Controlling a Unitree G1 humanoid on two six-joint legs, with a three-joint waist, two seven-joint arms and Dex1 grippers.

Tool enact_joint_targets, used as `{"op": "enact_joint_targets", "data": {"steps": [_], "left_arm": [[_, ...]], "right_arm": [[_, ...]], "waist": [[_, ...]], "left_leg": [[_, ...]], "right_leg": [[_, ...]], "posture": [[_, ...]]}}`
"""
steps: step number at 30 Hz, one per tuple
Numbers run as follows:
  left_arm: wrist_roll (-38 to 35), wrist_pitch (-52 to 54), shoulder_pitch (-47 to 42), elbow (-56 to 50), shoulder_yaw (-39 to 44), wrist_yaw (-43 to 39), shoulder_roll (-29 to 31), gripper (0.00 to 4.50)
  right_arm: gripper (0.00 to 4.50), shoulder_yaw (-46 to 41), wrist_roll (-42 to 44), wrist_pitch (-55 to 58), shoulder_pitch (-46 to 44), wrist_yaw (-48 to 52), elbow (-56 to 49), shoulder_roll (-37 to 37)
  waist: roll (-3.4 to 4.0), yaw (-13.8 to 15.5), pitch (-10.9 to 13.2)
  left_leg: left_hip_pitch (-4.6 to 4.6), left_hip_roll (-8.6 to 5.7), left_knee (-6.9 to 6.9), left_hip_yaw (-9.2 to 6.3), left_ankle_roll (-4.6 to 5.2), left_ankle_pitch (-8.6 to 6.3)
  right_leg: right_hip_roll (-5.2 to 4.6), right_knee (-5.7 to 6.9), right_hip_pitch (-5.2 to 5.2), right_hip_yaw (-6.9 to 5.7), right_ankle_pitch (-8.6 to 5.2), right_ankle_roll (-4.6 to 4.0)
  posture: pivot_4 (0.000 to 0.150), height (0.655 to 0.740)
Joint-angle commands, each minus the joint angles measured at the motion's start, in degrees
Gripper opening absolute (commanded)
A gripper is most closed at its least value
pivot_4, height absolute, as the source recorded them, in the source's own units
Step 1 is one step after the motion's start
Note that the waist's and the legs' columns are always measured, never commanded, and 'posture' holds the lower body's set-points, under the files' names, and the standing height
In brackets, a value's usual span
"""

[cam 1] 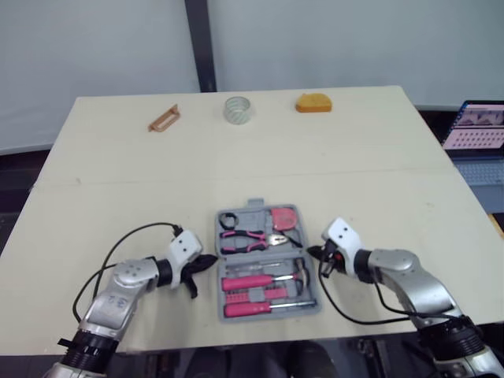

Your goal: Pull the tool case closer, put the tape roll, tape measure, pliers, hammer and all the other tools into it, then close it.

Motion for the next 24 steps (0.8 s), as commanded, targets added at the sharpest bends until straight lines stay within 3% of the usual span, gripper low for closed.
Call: {"op": "enact_joint_targets", "data": {"steps": [1, 24], "left_arm": [[0.2, 1.0, 0.3, -0.5, -2.1, -1.1, -0.7, 0.06], [1.4, -0.3, -0.5, 0.5, -3.3, -2.8, -1.8, 0.06]], "right_arm": [[0.00, -0.3, 0.4, 0.2, 0.0, 0.3, -2.6, 0.3], [0.00, 1.9, -0.3, 1.2, 0.7, 1.3, -4.7, 2.0]], "waist": [[0.00, 0.0, 0.0], [0.00, 0.0, 0.0]], "left_leg": [[0.00, 0.00, 0.00, 0.00, 0.00, 0.00], [0.00, 0.00, 0.01, -0.01, 0.00, 0.02]], "right_leg": [[0.00, 0.00, 0.00, 0.00, 0.00, 0.00], [0.00, 0.02, 0.01, 0.00, 0.00, 0.00]], "posture": [[0.150, 0.7400], [0.150, 0.7400]]}}
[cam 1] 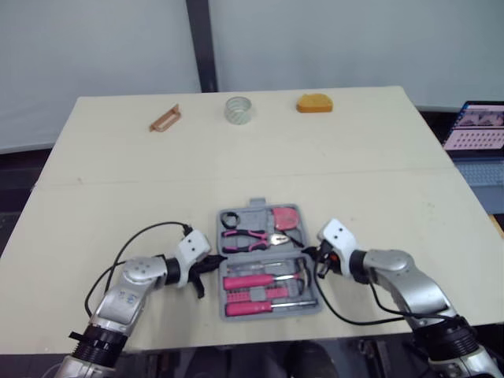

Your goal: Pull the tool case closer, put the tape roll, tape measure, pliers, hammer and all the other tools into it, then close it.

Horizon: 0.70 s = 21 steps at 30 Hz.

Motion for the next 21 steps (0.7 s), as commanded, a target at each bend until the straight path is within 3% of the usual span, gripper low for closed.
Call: {"op": "enact_joint_targets", "data": {"steps": [1, 21], "left_arm": [[0.0, 0.7, 2.1, -1.8, -1.4, -0.9, 0.1, 0.06], [-0.2, 1.8, 8.4, -6.9, -1.1, -0.6, 1.4, 0.06]], "right_arm": [[0.00, 1.4, 0.8, 0.1, 1.0, 1.4, -3.7, 0.4], [0.00, 1.3, 2.2, 3.9, 5.9, 2.4, -12.0, -1.1]], "waist": [[0.00, -0.1, 0.0], [0.00, -0.2, 0.0]], "left_leg": [[0.00, 0.00, -0.01, 0.00, 0.00, 0.00], [0.02, 0.01, -0.08, 0.02, 0.00, 0.00]], "right_leg": [[0.00, 0.00, -0.01, 0.00, 0.00, 0.00], [0.00, -0.03, -0.04, 0.00, 0.00, 0.00]], "posture": [[0.150, 0.7400], [0.150, 0.7400]]}}
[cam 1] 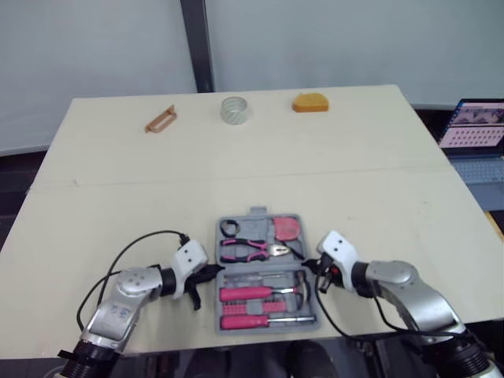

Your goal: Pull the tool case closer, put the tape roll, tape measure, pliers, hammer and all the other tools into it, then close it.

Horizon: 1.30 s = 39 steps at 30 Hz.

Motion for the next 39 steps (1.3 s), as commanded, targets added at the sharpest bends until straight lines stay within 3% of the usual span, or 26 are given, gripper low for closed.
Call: {"op": "enact_joint_targets", "data": {"steps": [1, 39], "left_arm": [[-0.2, 1.1, 2.3, -1.6, -1.9, -0.7, 0.1, 0.06], [-0.1, 3.4, 5.0, -4.7, -0.1, 0.0, 1.3, 0.06]], "right_arm": [[0.00, 1.1, 2.1, 0.2, 0.9, 1.5, -4.9, 0.3], [0.00, 0.6, 2.2, 1.4, 3.0, 1.0, -6.7, 0.4]], "waist": [[0.00, 0.0, 0.0], [0.00, 0.0, 0.0]], "left_leg": [[0.00, 0.00, 0.00, 0.00, 0.00, 0.00], [0.00, 0.00, -0.01, 0.00, 0.00, 0.00]], "right_leg": [[0.00, 0.00, 0.00, 0.00, 0.00, 0.00], [0.00, 0.00, 0.00, 0.00, 0.00, 0.00]], "posture": [[0.150, 0.7400], [0.150, 0.7400]]}}
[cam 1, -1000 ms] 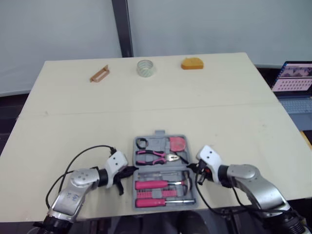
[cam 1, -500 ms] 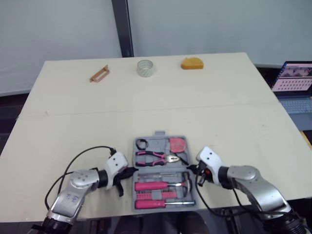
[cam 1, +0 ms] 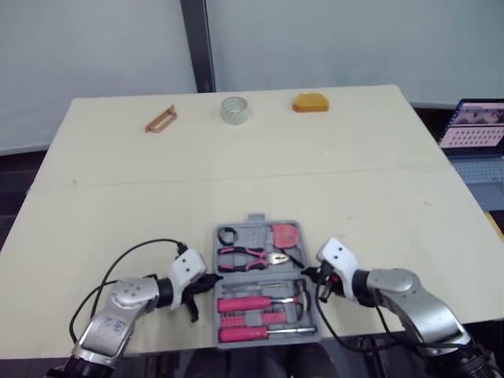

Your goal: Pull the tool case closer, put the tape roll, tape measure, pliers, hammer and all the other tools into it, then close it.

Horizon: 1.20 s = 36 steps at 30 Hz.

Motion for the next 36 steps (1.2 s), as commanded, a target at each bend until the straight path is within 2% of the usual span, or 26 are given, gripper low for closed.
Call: {"op": "enact_joint_targets", "data": {"steps": [1, 9, 14, 18, 22, 28, 36], "left_arm": [[0.1, -0.4, 0.3, 1.7, -0.2, -0.4, 0.9, 0.06], [-1.6, -2.5, 0.2, 3.8, 6.1, -1.6, 6.0, 0.06], [-13.1, -1.1, 3.6, -3.6, 15.2, -10.0, 10.3, 0.06], [-18.5, -1.7, 8.8, -10.7, 17.2, -15.8, 12.9, 0.06], [-15.2, -9.8, 13.2, -13.3, 13.1, -17.5, 11.7, 0.06], [-4.1, -25.4, 10.3, -4.4, 1.9, -15.3, 5.7, 0.06], [0.1, -31.6, 5.2, 3.4, -3.7, -12.9, 1.5, 0.06]], "right_arm": [[0.00, 0.4, 1.7, -1.2, -0.1, 1.0, -2.4, 0.4], [0.00, -3.2, 1.8, -3.9, 0.2, 2.0, -0.3, -2.7], [0.00, -8.8, 5.3, -4.8, 0.4, 3.7, -0.7, -5.1], [0.00, -12.8, 10.1, -2.8, -1.8, 4.4, -0.2, -4.2], [0.00, -13.6, 13.4, -0.9, -5.6, 3.8, 1.5, -2.6], [0.00, -12.5, 13.7, -1.1, -10.3, 3.0, 6.1, 0.3], [0.00, -12.1, 13.3, -0.6, -13.3, 3.4, 10.5, 0.1]], "waist": [[0.00, 0.0, 0.0], [0.00, -0.2, 0.0], [-0.11, -0.1, 0.1], [-0.12, -0.1, 0.1], [-0.10, -0.1, 0.1], [-0.09, 0.3, 0.1], [-0.09, 0.0, 0.1]], "left_leg": [[0.00, 0.00, 0.00, 0.00, 0.00, 0.00], [0.00, 0.01, 0.00, 0.00, 0.00, 0.00], [-0.07, 0.01, 0.00, 0.00, 0.00, 0.00], [-0.06, 0.02, 0.00, 0.00, 0.00, 0.00], [-0.04, 0.04, -0.02, 0.01, -0.01, 0.00], [-0.06, 0.02, 0.04, 0.03, 0.00, 0.00], [-0.06, 0.03, 0.02, 0.05, 0.00, 0.00]], "right_leg": [[0.00, 0.00, 0.00, 0.00, 0.00, 0.00], [0.00, 0.02, -0.03, 0.00, 0.00, 0.00], [0.00, 0.00, -0.06, 0.00, 0.00, 0.00], [0.00, -0.01, -0.03, 0.00, 0.00, 0.00], [0.00, -0.01, -0.04, 0.00, 0.00, -0.01], [0.00, 0.00, -0.04, 0.00, 0.01, -0.02], [0.00, 0.05, -0.08, 0.00, 0.01, -0.02]], "posture": [[0.150, 0.7400], [0.150, 0.7400], [0.150, 0.7400], [0.150, 0.7400], [0.150, 0.7400], [0.150, 0.7400], [0.150, 0.7400]]}}
